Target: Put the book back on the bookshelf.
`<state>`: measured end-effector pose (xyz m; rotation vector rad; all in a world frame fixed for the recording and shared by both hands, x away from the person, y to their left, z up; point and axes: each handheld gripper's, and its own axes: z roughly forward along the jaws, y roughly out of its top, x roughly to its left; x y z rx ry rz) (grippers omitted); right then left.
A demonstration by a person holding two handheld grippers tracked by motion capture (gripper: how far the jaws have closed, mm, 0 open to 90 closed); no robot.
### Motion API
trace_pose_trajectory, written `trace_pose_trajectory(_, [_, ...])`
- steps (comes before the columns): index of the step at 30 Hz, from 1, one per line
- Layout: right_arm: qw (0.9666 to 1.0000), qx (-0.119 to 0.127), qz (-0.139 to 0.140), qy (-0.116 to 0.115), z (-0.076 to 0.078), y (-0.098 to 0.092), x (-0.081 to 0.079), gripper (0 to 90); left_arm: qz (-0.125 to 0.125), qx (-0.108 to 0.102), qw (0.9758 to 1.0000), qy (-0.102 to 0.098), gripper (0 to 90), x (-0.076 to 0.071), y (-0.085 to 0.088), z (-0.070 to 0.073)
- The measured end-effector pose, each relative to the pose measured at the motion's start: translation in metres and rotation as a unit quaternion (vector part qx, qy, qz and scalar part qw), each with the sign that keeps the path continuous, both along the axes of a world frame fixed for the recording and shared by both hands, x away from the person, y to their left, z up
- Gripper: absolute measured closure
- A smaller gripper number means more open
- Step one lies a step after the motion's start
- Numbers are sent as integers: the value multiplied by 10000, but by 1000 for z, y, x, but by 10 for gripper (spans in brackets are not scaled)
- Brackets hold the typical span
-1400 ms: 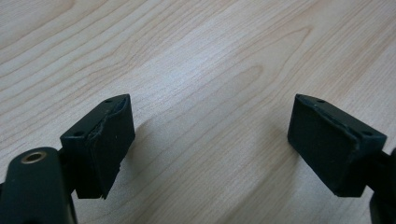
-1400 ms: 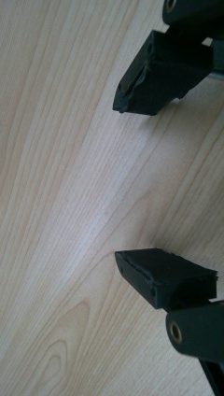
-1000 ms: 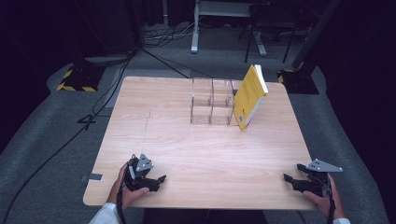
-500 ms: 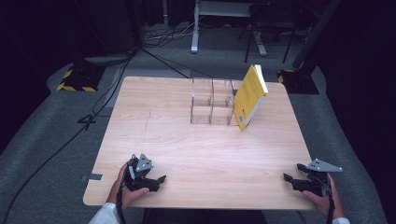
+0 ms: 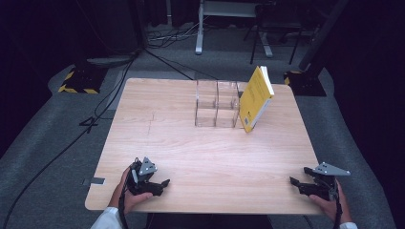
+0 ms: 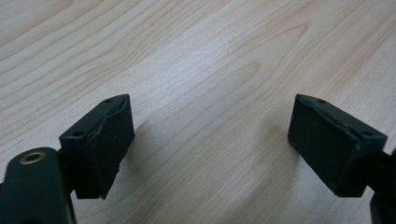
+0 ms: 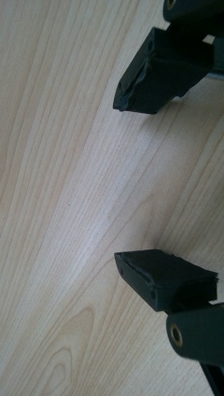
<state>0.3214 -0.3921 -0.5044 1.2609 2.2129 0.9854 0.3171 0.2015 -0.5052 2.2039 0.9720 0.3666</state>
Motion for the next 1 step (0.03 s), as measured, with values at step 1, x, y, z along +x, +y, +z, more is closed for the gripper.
trace_pose_trajectory(1, [10000,-1,-2,0,0,0,0,223,0,0,10000,0,151,0,0,0])
